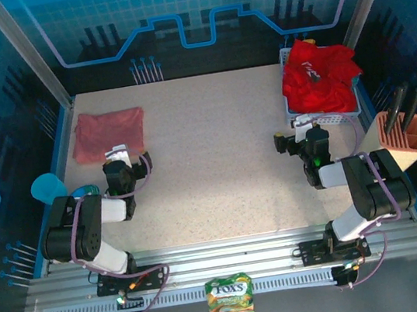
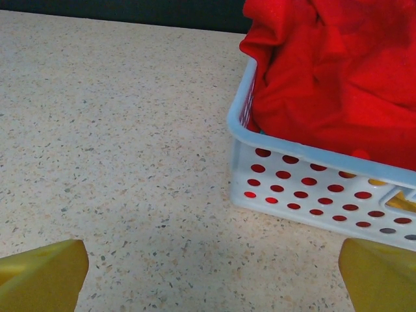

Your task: Fold and stack the t-shirts

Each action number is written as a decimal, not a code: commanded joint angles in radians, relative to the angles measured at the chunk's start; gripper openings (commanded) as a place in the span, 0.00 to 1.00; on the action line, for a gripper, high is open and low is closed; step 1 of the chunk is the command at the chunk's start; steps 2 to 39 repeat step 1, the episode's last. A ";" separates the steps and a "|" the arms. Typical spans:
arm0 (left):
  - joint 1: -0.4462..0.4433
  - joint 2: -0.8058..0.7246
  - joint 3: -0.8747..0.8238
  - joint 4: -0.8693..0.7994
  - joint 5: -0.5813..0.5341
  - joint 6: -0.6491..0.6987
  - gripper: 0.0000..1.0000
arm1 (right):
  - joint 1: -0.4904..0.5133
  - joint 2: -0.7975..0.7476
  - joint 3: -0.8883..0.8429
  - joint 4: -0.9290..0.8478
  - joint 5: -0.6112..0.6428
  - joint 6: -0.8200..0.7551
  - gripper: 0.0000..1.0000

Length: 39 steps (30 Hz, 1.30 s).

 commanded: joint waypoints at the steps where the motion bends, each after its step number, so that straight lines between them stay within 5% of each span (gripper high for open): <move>1: -0.001 -0.002 0.017 0.034 -0.010 0.012 0.99 | 0.011 0.001 0.018 0.016 0.000 -0.007 1.00; 39: -0.001 -0.002 0.017 0.034 -0.010 0.012 0.99 | 0.011 0.001 0.018 0.016 0.000 -0.007 1.00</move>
